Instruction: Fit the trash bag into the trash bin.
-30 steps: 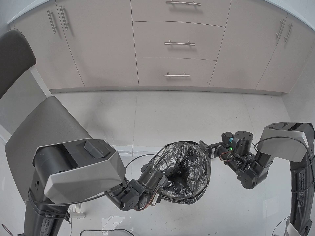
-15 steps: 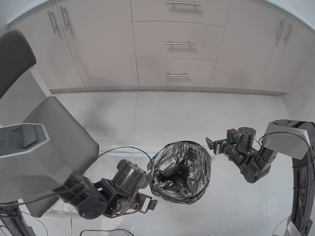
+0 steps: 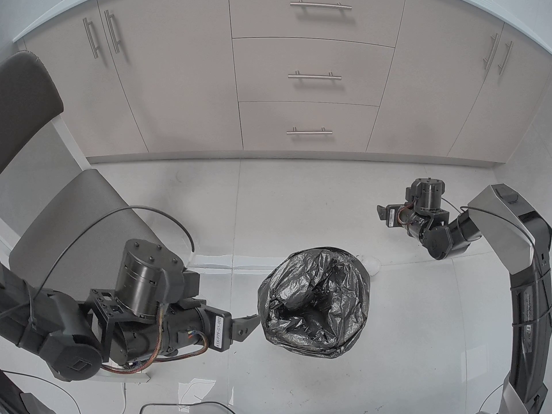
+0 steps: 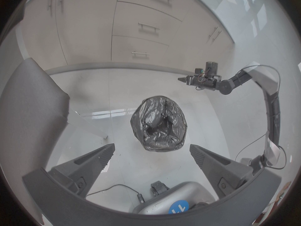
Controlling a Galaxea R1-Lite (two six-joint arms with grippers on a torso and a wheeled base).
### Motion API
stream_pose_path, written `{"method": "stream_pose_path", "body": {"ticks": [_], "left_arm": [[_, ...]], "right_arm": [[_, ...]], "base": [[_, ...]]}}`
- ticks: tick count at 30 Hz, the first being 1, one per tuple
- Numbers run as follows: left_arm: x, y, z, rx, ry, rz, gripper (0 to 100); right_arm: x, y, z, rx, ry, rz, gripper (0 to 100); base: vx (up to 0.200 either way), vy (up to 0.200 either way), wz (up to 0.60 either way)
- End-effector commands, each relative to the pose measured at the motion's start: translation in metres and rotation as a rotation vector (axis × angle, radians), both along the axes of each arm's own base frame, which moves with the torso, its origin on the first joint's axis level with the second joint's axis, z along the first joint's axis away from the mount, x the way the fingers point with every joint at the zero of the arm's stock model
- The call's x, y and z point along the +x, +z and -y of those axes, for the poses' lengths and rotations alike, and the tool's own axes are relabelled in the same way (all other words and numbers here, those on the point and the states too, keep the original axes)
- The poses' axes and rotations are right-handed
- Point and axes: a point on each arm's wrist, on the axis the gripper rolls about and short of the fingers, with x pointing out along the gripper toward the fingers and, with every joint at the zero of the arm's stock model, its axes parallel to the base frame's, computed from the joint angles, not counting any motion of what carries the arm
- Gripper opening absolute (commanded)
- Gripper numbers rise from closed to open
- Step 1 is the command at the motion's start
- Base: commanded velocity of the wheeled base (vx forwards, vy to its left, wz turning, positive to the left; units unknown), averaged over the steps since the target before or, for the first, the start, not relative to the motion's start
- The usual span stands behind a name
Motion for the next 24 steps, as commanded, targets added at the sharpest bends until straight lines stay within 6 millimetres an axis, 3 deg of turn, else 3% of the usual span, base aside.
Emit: {"method": "stream_pose_path", "body": {"ticks": [1, 2, 3, 4, 5, 7, 11, 17, 24], "left_arm": [[0.004, 0.005, -0.024, -0.082, 0.071, 0.075, 100], [0.005, 0.004, -0.024, -0.08, 0.074, 0.075, 100], [0.006, 0.002, -0.024, -0.078, 0.076, 0.072, 100], [0.007, 0.002, -0.024, -0.077, 0.076, 0.071, 100], [0.007, -0.002, -0.025, -0.068, 0.08, 0.061, 100], [0.007, -0.006, -0.027, -0.059, 0.088, 0.052, 100], [0.01, -0.015, -0.036, -0.018, 0.09, 0.072, 100], [0.014, -0.032, -0.037, -0.016, 0.087, 0.106, 100], [0.018, -0.048, -0.033, -0.025, 0.085, 0.127, 100]], "right_arm": [[0.068, -0.07, 0.021, -0.023, -0.067, -0.163, 100], [0.065, -0.086, 0.022, -0.029, -0.066, -0.213, 100], [0.059, -0.124, 0.025, -0.044, -0.068, -0.325, 100], [0.058, -0.129, 0.026, -0.045, -0.069, -0.338, 100], [0.039, -0.189, 0.028, -0.069, -0.068, -0.541, 100], [0.014, -0.238, 0.03, -0.092, -0.06, -0.758, 100], [-0.004, -0.247, 0.034, -0.025, -0.029, -0.956, 100], [0.01, -0.241, 0.035, 0.049, -0.068, -0.8, 100], [0.011, -0.24, 0.035, 0.082, -0.109, -0.782, 100]], "base": [[0.0, 0.0, 0.0], [0.0, 0.0, 0.0], [0.0, 0.0, 0.0], [0.0, 0.0, 0.0], [0.0, 0.0, 0.0], [0.0, 0.0, 0.0], [0.0, 0.0, 0.0], [0.0, 0.0, 0.0], [0.0, 0.0, 0.0]]}}
